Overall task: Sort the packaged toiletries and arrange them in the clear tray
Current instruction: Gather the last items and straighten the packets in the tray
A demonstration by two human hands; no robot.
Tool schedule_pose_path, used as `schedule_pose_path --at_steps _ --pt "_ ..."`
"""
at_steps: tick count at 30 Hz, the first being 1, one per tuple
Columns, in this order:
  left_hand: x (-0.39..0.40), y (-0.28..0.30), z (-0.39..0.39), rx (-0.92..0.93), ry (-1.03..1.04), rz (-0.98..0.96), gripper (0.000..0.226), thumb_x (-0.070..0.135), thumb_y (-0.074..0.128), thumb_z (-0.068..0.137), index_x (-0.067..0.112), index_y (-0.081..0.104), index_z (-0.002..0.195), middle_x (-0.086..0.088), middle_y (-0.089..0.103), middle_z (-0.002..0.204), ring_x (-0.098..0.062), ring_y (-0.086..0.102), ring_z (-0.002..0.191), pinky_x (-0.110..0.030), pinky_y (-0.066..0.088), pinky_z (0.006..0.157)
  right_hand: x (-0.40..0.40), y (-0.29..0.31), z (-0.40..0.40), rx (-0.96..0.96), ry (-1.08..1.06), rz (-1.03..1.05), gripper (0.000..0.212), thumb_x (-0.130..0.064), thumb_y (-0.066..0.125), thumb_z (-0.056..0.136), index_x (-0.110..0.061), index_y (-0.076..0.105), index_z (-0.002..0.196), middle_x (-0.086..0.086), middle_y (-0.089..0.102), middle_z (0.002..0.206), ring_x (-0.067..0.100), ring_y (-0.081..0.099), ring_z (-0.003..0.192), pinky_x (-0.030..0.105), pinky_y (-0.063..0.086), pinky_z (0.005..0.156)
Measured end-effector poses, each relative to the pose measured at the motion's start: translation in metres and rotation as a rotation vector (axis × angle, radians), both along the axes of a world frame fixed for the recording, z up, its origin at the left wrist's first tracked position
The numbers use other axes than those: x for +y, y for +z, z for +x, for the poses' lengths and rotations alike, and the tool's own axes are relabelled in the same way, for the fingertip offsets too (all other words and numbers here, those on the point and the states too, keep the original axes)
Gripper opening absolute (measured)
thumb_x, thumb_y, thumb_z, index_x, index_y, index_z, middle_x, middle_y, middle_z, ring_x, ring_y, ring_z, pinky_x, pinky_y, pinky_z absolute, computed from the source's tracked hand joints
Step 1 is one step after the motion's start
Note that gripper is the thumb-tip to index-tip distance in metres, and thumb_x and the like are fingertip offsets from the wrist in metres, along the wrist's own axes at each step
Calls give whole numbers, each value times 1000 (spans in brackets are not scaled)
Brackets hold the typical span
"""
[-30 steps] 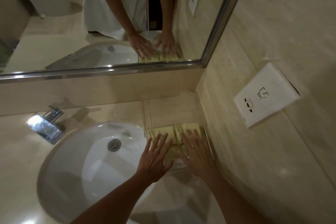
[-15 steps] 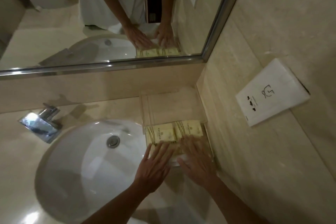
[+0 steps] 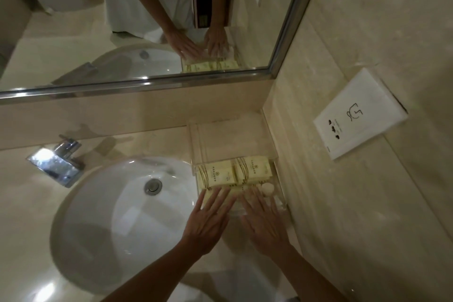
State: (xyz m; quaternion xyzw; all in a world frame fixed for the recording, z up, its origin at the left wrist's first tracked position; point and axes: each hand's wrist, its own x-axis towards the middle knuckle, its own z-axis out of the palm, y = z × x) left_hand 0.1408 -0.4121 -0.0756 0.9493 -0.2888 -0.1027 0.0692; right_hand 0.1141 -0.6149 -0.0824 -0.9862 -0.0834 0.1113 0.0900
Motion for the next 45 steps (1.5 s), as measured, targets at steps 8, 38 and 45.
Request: schedule_pose_path --at_steps 8,38,45 --pt "8 -2 2 -14 63 48 58 33 23 99 23 2 152 -5 7 161 -27 5 148 -56 14 113 -6 -7 -2 -38 -82 -26 55 -42 19 101 -28 9 153 -4 8 162 15 2 149 50 11 118" --pt "-1 3 56 -20 3 96 61 36 64 83 18 42 137 -9 45 146 -29 40 136 -47 40 108 11 16 98 -180 -494 160 45 -62 57 69 -23 49 90 3 45 102 27 55 91 48 51 85" --pt "-4 6 57 -25 15 46 58 29 62 84 16 43 138 -12 43 147 -30 39 137 -46 42 107 4 22 95 -169 -459 192 46 -62 53 77 -21 50 98 3 47 107 25 55 94 49 50 86"
